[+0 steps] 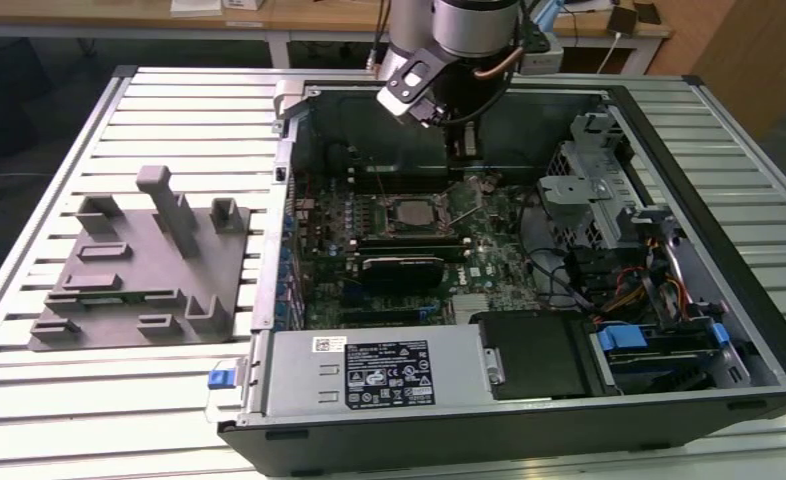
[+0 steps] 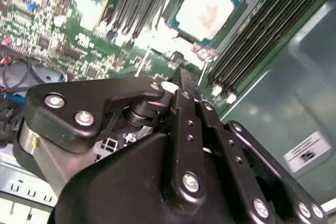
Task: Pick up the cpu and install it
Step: 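Close the cpu cover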
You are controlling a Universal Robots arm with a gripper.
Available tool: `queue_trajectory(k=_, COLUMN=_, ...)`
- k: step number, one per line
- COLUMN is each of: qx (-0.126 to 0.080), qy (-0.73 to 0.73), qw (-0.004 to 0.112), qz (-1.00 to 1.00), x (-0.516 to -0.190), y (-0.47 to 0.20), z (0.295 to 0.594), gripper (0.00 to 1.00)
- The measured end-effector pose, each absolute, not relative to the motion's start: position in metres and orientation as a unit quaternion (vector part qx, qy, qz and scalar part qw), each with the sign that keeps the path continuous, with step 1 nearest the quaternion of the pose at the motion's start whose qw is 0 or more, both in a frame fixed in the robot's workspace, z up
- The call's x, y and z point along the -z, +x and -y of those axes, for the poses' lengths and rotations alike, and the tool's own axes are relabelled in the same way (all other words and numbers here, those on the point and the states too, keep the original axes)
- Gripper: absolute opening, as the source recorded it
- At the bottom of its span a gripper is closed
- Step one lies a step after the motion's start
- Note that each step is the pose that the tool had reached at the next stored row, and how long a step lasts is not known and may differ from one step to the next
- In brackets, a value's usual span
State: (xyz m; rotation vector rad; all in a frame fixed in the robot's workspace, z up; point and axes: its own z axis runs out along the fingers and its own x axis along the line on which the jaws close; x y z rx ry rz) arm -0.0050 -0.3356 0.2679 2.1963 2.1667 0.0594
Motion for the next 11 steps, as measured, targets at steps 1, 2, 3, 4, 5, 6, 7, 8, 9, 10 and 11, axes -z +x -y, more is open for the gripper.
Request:
queue_trajectory(k=1, qx=-0.019, qy=0.711, qw=0.028, qz=-0.702, x=-0.268, y=-0.001, z=0.336, gripper=0.11)
queue_trajectory(k=2, qx=-0.019, qy=0.711, qw=0.028, qz=-0.702, x=-0.268, y=0.002, z=0.336, gripper=0.11)
queue_trajectory(k=3, qx=-0.019, qy=0.711, qw=0.028, qz=-0.702, x=-0.268, y=0.006, z=0.336, gripper=0.11)
queue_trajectory(k=4, qx=-0.019, qy=0.711, qw=0.027, qz=-0.702, x=-0.268, y=0.010, z=0.336, gripper=0.11)
queue_trajectory(k=5, qx=-0.019, qy=0.711, qw=0.027, qz=-0.702, x=-0.268, y=0.014, z=0.336, gripper=0.11)
queue_trajectory(k=6, qx=-0.018, qy=0.711, qw=0.027, qz=-0.702, x=-0.268, y=0.018, z=0.336, gripper=0.11)
queue_trajectory(k=7, qx=-0.018, qy=0.711, qw=0.027, qz=-0.702, x=-0.268, y=0.022, z=0.336, gripper=0.11)
queue_trajectory(k=8, qx=-0.018, qy=0.711, qw=0.027, qz=-0.702, x=-0.268, y=0.026, z=0.336, gripper=0.11)
queue_trajectory(k=9, qx=-0.018, qy=0.711, qw=0.027, qz=-0.702, x=-0.268, y=0.029, z=0.336, gripper=0.11)
queue_trajectory(k=10, qx=-0.018, qy=0.711, qw=0.026, qz=-0.702, x=-0.268, y=0.033, z=0.336, gripper=0.11)
queue_trajectory(k=11, qx=-0.017, qy=0.712, qw=0.026, qz=-0.702, x=-0.268, y=0.037, z=0.336, gripper=0.11)
